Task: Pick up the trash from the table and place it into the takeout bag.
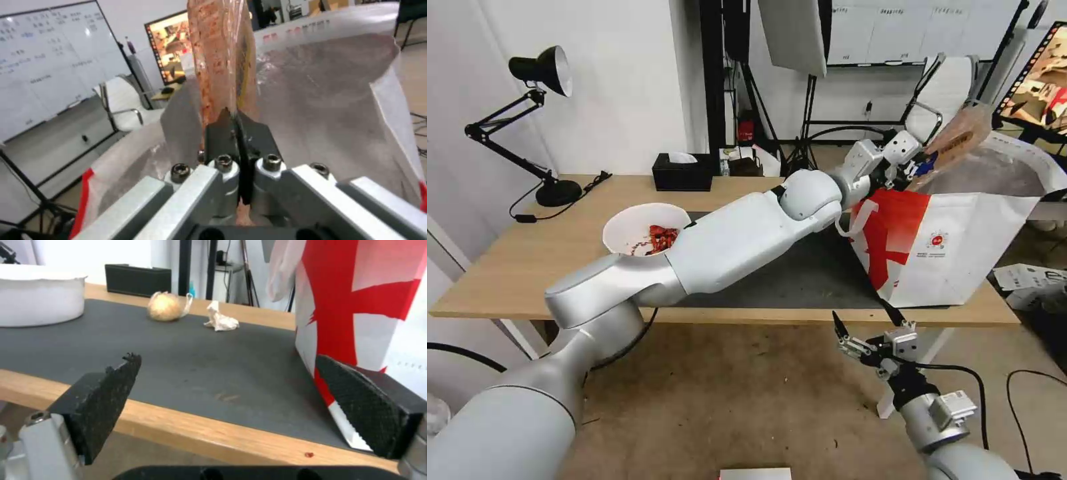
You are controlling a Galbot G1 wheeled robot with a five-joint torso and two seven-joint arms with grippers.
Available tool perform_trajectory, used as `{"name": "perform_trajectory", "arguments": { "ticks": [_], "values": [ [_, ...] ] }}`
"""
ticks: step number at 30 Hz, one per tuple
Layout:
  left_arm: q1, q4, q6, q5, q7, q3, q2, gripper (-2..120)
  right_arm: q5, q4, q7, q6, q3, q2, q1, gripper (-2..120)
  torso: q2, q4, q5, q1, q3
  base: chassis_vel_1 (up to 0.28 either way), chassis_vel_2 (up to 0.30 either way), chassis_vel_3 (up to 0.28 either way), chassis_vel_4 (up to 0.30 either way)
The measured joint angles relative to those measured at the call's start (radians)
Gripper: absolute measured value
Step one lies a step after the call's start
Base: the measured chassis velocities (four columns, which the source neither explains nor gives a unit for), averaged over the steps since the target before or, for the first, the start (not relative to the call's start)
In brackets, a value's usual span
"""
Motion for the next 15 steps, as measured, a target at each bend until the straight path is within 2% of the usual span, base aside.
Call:
{"name": "perform_trajectory", "arguments": {
  "ticks": [4,5,6,8,10,11,12,14,15],
  "values": [
    [0.001,-0.013,0.012,-0.045,-0.012,0.002,0.011,0,0.003,0.000,-0.002,-0.003,0.001,-0.007,-0.001,100,0.000,0.0001,-0.0001,0.000,0.000,0.000,0.000,0.000,0.000],
    [0.001,-0.021,0.018,-0.071,-0.025,-0.004,0.012,5,0.004,0.001,-0.002,-0.004,0.003,-0.008,-0.002,100,0.000,0.0001,0.0000,0.000,0.000,0.000,0.000,0.000,0.000],
    [0.001,-0.021,0.018,-0.071,-0.025,-0.004,0.012,5,0.004,0.001,-0.002,-0.004,0.003,-0.008,-0.002,100,0.000,0.0001,0.0000,0.000,0.000,0.000,0.000,0.000,0.000],
    [0.002,-0.048,0.030,-0.134,-0.058,-0.022,0.016,17,0.006,0.007,-0.003,-0.005,0.006,-0.008,-0.007,100,0.000,-0.0001,0.0000,0.000,0.000,0.000,0.000,0.000,0.000],
    [0.003,-0.056,0.032,-0.147,-0.066,-0.025,0.018,19,0.006,0.008,-0.003,-0.006,0.007,-0.008,-0.008,100,0.000,-0.0002,0.0000,0.000,0.000,0.000,0.000,0.000,0.000],
    [0.003,-0.082,0.035,-0.178,-0.083,-0.031,0.031,25,0.006,0.010,-0.004,-0.007,0.009,-0.008,-0.010,100,0.000,-0.0003,0.0000,0.000,0.000,0.000,0.000,0.000,0.000],
    [0.003,-0.082,0.035,-0.178,-0.083,-0.031,0.031,25,0.006,0.010,-0.004,-0.007,0.009,-0.008,-0.010,100,0.000,-0.0003,0.0000,0.000,0.000,0.000,0.000,0.000,0.000],
    [0.003,-0.120,0.036,-0.205,-0.095,-0.037,0.054,37,0.007,0.012,-0.005,-0.008,0.018,-0.009,-0.012,100,0.000,0.0001,-0.0001,0.000,0.000,0.000,0.000,0.000,0.000],
    [0.003,-0.120,0.036,-0.205,-0.095,-0.037,0.054,37,0.007,0.012,-0.005,-0.008,0.018,-0.009,-0.012,100,0.000,0.0001,-0.0001,0.000,0.000,0.000,0.000,0.000,0.000]
  ]
}}
